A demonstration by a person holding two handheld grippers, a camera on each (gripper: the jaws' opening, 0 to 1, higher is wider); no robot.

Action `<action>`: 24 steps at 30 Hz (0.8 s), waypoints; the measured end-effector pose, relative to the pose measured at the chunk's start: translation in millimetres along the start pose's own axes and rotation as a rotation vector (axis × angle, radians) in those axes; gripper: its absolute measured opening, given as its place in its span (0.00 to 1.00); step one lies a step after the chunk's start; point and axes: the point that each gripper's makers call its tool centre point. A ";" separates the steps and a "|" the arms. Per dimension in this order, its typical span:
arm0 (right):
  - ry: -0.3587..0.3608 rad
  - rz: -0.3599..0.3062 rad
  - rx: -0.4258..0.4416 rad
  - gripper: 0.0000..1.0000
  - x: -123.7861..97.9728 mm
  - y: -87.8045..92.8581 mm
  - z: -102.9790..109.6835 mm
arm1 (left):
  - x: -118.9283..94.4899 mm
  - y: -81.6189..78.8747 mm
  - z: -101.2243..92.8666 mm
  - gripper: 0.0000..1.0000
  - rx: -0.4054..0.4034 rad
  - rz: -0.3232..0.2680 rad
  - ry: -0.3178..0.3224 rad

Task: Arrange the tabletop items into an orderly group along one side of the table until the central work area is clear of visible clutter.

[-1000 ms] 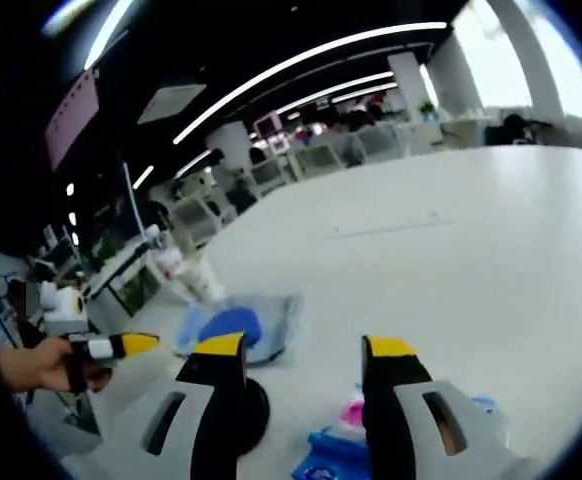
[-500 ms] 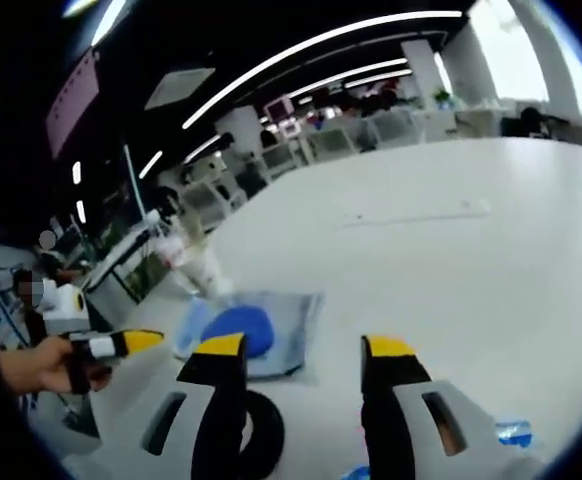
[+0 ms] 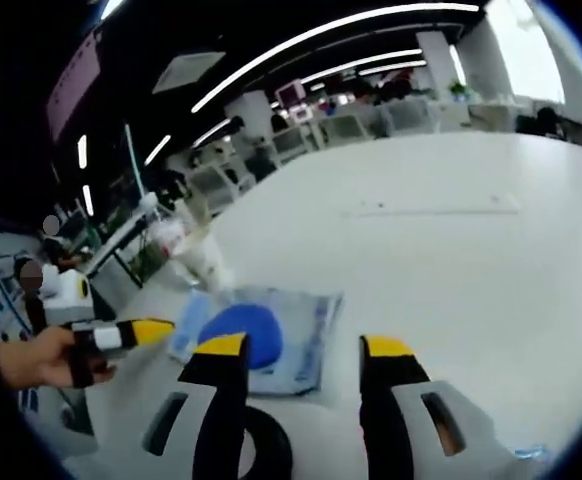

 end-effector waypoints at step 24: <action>0.027 0.053 0.025 0.38 24.2 15.2 -13.9 | 20.3 1.0 3.8 0.28 -0.002 0.016 -0.003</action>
Point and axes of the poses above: the point that each gripper's makers call its tool centre point, and the gripper's own axes: x roughly forward along the fingers, z roughly to its left, y roughly out of its underside, and after that the axes turned 14 degrees about -z, right-handed
